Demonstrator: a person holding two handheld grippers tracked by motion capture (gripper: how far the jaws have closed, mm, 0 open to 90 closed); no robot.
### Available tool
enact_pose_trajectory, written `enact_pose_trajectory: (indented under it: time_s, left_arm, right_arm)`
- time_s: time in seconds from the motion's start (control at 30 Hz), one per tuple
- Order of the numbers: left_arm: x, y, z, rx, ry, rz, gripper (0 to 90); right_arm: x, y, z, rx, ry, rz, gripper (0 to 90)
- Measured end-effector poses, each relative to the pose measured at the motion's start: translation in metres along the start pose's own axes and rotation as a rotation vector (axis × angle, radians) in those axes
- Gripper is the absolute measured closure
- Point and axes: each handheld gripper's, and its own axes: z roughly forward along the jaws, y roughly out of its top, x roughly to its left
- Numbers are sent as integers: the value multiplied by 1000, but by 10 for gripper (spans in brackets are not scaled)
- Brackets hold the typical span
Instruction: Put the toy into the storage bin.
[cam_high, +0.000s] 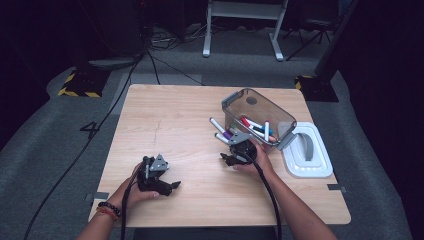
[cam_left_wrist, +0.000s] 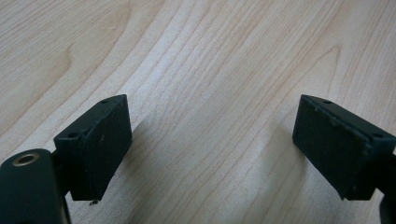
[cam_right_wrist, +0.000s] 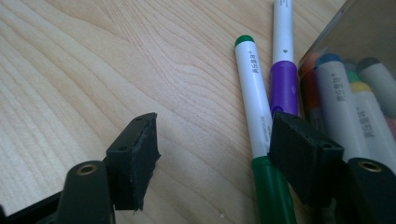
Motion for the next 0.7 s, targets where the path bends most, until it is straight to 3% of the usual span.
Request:
enact_pose_trajectory:
  time_s: [0.3, 0.57, 0.7]
  left_arm:
    - [0, 0, 0, 0, -3, 2, 122]
    - [0, 0, 0, 0, -2, 3, 122]
    - [0, 0, 0, 0, -2, 3, 123]
  right_arm:
    - [2, 8, 7, 0, -73, -14, 339]
    - [4, 15, 19, 7, -83, 10, 310]
    - [-2, 14, 21, 12, 3, 93, 344]
